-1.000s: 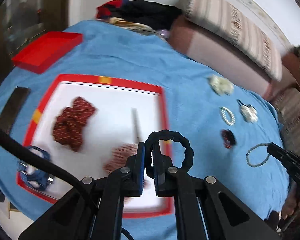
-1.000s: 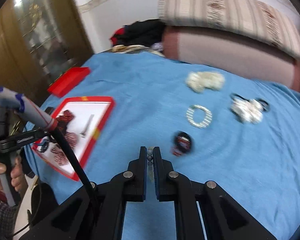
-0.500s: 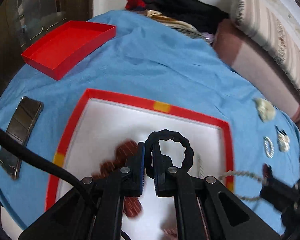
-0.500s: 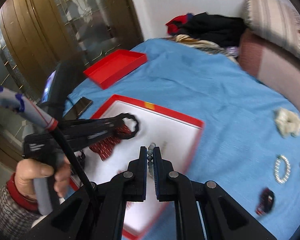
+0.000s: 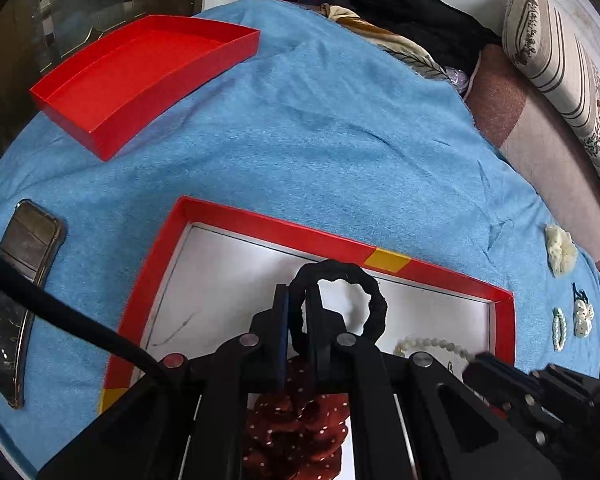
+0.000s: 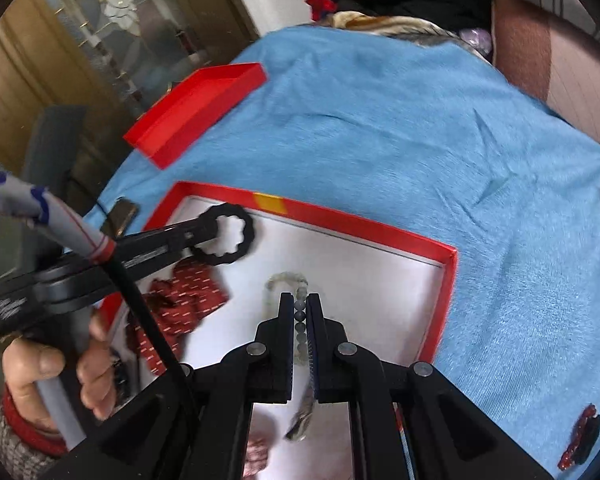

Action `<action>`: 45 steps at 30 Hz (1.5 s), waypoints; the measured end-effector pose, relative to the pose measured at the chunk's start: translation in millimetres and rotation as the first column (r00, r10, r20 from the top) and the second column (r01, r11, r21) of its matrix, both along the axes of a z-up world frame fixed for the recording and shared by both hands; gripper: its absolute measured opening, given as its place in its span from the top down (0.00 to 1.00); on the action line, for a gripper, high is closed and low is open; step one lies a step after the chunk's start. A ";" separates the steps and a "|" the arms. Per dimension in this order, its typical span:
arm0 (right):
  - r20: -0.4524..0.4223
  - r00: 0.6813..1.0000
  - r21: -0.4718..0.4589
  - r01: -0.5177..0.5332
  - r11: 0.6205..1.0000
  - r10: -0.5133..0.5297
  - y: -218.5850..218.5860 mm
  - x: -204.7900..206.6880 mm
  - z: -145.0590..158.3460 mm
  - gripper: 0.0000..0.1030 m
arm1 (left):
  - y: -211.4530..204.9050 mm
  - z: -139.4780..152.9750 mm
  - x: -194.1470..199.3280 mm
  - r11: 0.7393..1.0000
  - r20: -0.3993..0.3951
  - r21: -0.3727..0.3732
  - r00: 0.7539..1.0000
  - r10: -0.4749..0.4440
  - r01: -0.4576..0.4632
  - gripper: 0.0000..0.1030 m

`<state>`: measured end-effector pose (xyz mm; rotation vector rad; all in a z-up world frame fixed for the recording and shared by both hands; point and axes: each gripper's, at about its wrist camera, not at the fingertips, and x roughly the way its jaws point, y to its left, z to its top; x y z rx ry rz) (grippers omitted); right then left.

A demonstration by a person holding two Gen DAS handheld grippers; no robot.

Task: Organize jewelry
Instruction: 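Carry hair tie and pearl bracelet into the white tray and open both tools, then move both open tools back to the remaining items on the blue cloth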

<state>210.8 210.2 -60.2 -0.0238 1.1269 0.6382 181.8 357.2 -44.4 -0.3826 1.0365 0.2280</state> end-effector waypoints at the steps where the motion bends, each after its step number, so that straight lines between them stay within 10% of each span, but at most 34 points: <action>1: -0.003 1.000 -0.004 0.008 1.000 -0.008 -1.7 1.9 -1.4 0.93 | -2.0 0.0 0.6 1.000 -0.003 0.006 1.000 -0.001 0.001 0.93; 7: 0.021 0.998 0.003 0.051 0.999 -0.051 -22.6 -1.3 12.8 0.59 | -6.4 5.2 -2.9 1.000 -0.006 0.018 1.000 0.011 -0.011 0.76; 26: 0.080 0.935 -0.161 0.355 0.921 -0.346 -283.0 -134.6 9.4 0.53 | -135.0 75.3 -97.6 0.985 0.107 0.031 0.980 -0.170 0.168 0.62; 45: 0.154 0.876 -0.074 0.472 0.879 -0.457 -354.1 -184.4 20.0 0.53 | -299.7 40.6 -69.4 0.913 0.045 -0.080 0.917 -0.397 0.400 0.61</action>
